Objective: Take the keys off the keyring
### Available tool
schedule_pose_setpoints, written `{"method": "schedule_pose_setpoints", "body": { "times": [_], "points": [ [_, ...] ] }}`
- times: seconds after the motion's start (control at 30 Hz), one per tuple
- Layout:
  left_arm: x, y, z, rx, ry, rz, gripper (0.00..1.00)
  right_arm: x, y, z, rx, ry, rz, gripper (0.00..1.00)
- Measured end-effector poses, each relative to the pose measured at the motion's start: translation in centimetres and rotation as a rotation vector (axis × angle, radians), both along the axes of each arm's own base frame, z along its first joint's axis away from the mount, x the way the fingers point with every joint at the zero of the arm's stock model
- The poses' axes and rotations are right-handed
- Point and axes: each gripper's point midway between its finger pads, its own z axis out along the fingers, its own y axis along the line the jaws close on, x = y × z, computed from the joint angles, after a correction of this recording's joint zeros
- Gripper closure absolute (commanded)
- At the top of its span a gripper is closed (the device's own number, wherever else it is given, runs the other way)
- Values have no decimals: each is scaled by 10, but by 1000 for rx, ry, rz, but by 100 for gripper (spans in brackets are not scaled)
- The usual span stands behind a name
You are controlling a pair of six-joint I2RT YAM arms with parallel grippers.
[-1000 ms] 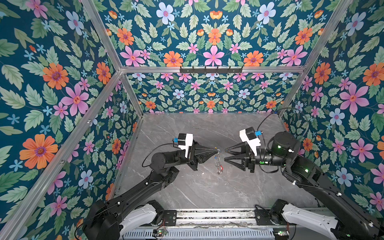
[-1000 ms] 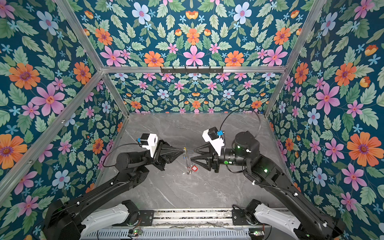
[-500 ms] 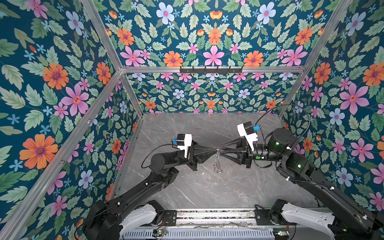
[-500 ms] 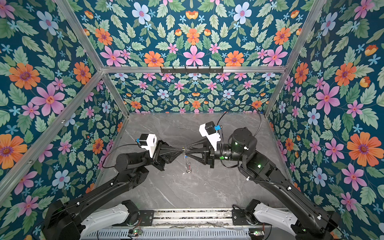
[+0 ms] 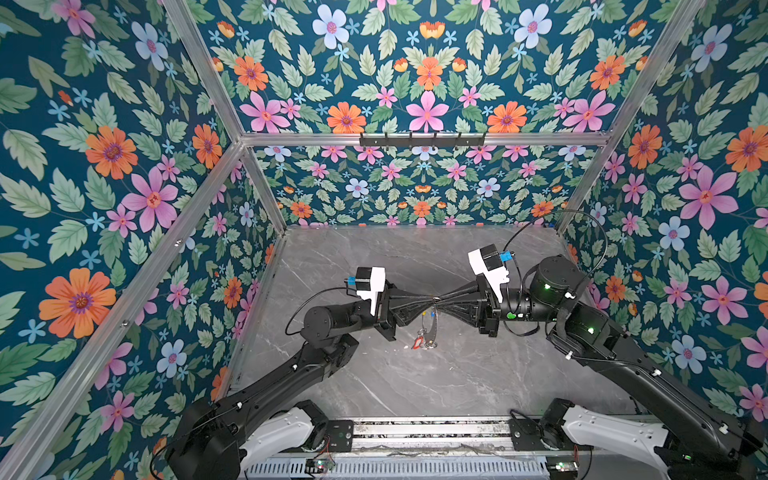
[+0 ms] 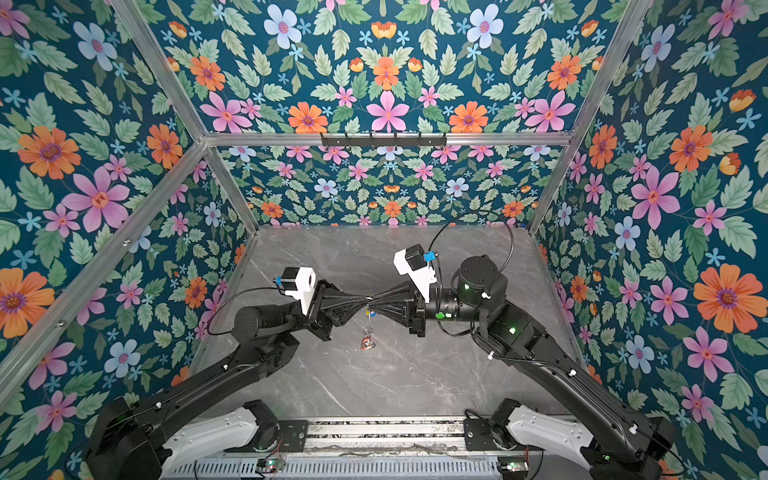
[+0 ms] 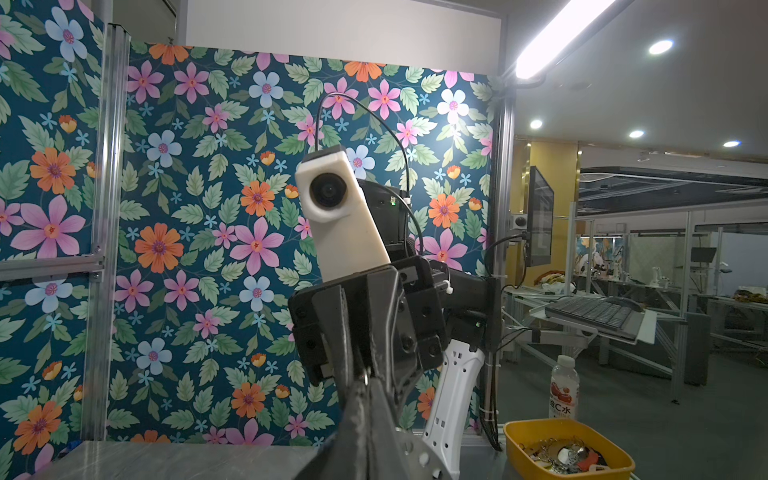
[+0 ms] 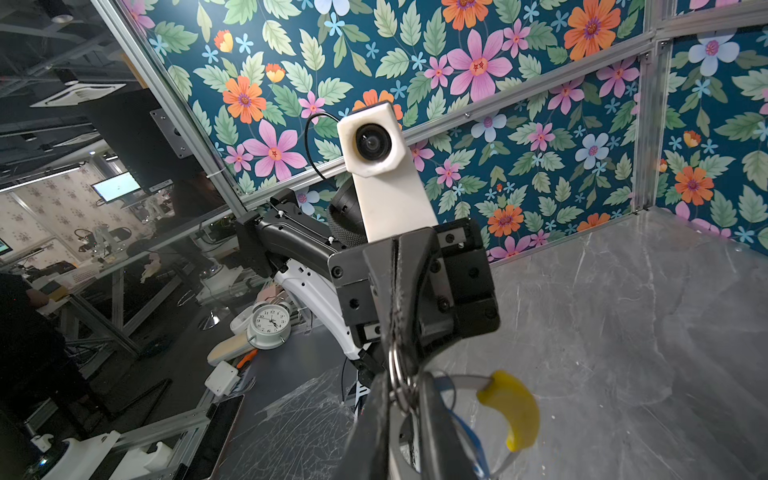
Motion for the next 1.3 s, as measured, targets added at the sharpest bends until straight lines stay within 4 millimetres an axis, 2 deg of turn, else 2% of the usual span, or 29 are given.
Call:
{"method": "schedule_pose_setpoints", "body": {
  "times": [0.13, 0.43, 0.57, 0.8, 0.93, 0.97, 1.03, 1.1, 1.3],
  "points": [
    [0, 0, 0, 0, 0, -2, 100, 1, 0, 0, 1, 4, -8, 90],
    [0, 0, 0, 0, 1, -1, 100, 0, -6, 4, 16, -4, -32, 82],
    [0, 0, 0, 0, 1, -1, 100, 1, -5, 4, 20, -8, -34, 83],
    [1, -1, -1, 1, 12, -2, 100, 4, -3, 2, 13, -7, -38, 100],
    [1, -1, -1, -1, 13, -4, 100, 4, -3, 2, 12, -9, -39, 100],
    [1, -1, -1, 0, 15, -5, 97, 4, -4, 2, 11, -8, -40, 100],
    [2, -2, -1, 7, 23, -6, 78, 4, -5, 1, 1, -6, -48, 100],
    [1, -2, -1, 22, 32, -6, 68, 2, -7, -1, -19, 12, -52, 100],
    [4, -8, 7, 115, 69, -12, 62, 1, -19, -4, -122, 9, -102, 100]
  ]
}}
